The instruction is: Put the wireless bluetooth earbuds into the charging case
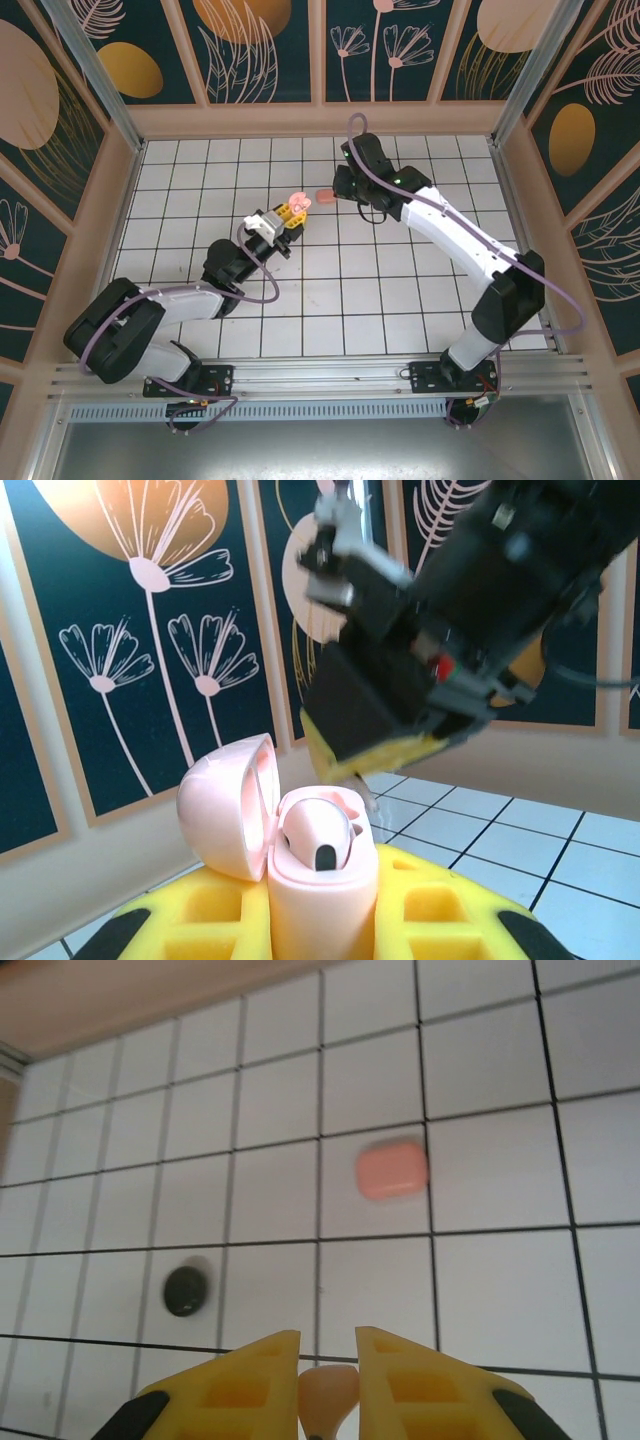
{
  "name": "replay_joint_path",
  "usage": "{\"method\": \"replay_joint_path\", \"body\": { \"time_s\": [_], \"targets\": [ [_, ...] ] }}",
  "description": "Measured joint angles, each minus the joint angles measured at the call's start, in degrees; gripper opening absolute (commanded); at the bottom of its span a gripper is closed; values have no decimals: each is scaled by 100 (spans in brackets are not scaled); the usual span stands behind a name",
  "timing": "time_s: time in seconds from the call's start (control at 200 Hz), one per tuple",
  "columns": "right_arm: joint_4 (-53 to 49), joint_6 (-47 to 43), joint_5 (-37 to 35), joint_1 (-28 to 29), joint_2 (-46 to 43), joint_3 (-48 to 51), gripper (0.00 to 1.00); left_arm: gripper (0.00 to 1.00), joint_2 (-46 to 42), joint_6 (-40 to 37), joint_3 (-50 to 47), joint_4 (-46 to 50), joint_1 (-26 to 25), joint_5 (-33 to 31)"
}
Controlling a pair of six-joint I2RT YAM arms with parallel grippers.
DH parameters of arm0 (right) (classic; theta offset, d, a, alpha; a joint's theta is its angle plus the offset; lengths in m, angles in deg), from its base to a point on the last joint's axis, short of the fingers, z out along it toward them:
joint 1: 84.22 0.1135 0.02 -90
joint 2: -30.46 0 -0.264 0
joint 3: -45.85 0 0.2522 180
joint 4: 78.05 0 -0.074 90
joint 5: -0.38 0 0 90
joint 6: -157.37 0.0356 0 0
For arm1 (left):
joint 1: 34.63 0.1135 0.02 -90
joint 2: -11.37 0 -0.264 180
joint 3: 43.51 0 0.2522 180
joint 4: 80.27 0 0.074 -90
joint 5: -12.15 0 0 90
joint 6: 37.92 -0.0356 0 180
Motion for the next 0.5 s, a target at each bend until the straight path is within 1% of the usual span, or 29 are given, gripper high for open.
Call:
{"method": "replay_joint_path", "body": {
  "time_s": [0.295, 0.5],
  "targets": [
    [393, -245, -221, 387, -723, -13, 19, 0, 352, -98, 382, -103, 0, 149],
    [979, -396, -350, 662, -1307, 413, 20, 0, 409, -122, 671, -55, 0, 214]
  ]
}}
